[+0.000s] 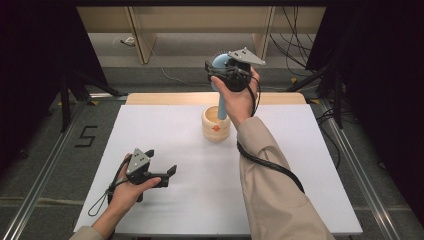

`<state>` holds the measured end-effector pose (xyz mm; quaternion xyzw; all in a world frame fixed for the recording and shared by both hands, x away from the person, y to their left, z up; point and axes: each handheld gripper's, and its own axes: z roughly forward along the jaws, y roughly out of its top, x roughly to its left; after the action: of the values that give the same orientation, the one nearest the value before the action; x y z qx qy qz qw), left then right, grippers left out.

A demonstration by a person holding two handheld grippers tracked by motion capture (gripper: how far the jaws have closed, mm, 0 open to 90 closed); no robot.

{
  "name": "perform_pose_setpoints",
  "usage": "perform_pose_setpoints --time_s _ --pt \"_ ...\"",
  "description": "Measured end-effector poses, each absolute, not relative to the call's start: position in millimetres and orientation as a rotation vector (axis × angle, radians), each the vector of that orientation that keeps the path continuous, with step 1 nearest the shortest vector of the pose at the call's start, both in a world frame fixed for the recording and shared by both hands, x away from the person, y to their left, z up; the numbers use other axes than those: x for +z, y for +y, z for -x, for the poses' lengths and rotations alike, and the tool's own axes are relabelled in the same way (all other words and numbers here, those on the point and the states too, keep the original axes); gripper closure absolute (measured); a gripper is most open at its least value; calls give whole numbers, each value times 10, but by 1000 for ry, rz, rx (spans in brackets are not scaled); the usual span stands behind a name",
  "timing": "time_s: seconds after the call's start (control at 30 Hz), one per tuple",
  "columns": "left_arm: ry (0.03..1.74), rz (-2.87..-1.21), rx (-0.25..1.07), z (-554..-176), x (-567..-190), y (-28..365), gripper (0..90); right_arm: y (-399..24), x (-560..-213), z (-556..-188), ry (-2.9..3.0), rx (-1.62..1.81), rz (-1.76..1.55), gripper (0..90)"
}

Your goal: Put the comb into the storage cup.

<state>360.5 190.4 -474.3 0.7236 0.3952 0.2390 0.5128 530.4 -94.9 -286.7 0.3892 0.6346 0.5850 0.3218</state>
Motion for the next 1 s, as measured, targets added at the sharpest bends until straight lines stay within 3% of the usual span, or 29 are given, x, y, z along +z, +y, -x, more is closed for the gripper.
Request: perform_pose_setpoints --time_s 1.0 --pt "951 -1741 572 -3604 -4745 1902 7 -894 -2960 -5400 1658 1542 -1016 257"
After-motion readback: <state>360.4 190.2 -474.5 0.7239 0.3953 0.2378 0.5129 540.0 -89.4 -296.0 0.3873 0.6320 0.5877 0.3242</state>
